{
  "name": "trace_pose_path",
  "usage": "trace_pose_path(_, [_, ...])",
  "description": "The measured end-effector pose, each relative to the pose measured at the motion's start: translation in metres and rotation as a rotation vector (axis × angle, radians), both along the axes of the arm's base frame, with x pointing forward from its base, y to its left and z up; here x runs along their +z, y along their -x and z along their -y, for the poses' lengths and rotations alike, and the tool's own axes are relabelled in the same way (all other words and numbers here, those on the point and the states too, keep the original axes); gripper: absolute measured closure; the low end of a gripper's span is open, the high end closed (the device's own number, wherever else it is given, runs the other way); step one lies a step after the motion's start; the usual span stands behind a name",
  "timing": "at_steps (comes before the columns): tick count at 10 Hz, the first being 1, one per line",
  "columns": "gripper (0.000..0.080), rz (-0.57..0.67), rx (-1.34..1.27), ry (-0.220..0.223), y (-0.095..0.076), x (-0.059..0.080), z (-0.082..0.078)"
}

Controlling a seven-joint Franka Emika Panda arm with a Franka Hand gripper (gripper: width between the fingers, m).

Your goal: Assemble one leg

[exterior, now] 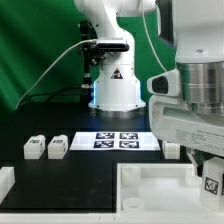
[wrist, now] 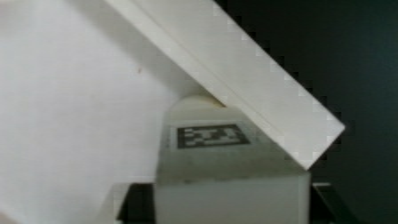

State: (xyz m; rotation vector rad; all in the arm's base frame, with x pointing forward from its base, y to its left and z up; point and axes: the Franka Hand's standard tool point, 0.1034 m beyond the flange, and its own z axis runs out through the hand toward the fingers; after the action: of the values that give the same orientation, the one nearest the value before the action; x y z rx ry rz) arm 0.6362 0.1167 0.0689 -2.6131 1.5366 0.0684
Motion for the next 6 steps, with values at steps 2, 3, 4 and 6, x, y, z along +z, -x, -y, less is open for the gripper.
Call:
trace_pose_path(2, [0.0502, -0.033, -0.41, -0.06, 0.0009, -0.0021, 0.0032])
trace_pose_path(3, [0.0502, -0.047, -0.592, -0.099, 0.0018, -0.0027, 0.0024])
trace_pose_path(4, [0.0502, -0.063, -0.718, -0.125, 0.0026, -0.0032, 0.0015])
trace_pose_path(6, [0.0503, -0.082, -0.809, -0.132, 0.004, -0.0036, -0.0013])
